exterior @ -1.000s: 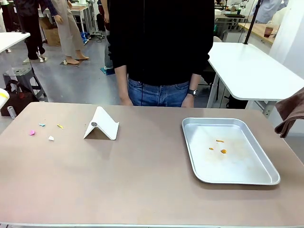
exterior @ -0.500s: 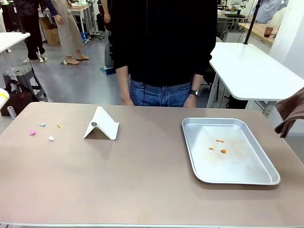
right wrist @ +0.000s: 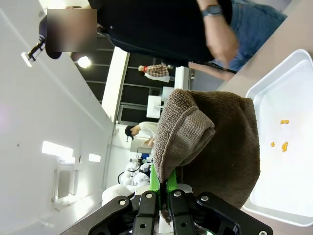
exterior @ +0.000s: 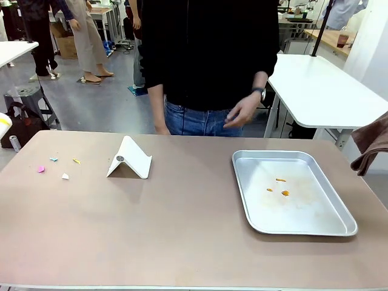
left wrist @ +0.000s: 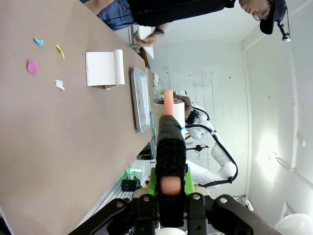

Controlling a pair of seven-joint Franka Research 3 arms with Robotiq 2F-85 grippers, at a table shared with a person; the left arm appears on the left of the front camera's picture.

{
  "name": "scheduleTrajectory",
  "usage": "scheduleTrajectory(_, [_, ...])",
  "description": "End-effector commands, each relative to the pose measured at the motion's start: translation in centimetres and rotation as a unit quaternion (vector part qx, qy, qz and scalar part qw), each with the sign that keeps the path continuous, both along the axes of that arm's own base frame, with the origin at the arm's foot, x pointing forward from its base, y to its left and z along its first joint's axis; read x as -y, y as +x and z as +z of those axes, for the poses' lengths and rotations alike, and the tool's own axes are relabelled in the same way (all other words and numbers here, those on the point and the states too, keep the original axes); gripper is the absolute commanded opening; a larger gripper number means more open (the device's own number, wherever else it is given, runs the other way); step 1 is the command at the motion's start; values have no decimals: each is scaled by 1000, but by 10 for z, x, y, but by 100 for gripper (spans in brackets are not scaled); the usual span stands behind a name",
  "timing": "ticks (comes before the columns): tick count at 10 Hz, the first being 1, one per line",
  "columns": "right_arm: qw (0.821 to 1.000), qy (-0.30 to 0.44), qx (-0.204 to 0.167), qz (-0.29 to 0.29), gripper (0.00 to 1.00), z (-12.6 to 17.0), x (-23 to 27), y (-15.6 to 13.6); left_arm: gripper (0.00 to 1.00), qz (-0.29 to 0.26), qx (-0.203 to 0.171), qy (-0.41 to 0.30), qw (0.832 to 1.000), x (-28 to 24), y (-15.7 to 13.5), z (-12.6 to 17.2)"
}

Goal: Clean the surface of the table.
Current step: If a person points to the right, clean the right side of the table with your right hand, and if they point to the left, clean the left side with your left hand.

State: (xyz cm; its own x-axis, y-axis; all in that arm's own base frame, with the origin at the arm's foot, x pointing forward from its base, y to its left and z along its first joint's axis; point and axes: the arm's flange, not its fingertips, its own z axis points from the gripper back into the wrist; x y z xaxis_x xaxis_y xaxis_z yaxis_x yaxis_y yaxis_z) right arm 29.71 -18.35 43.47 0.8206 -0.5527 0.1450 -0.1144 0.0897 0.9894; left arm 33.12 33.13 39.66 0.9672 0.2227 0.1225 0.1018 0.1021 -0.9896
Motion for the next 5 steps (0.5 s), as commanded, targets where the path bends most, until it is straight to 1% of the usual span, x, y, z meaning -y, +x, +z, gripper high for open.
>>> scheduleTrajectory(1, [1000, 13, 3, -3, 0, 5, 0, 0, 0, -2, 0, 2, 1000, -1, -3, 1])
scheduleTrajectory(5, [1000, 13, 3, -3, 0, 5, 0, 0, 0, -2, 0, 2, 1000, -1, -3, 1])
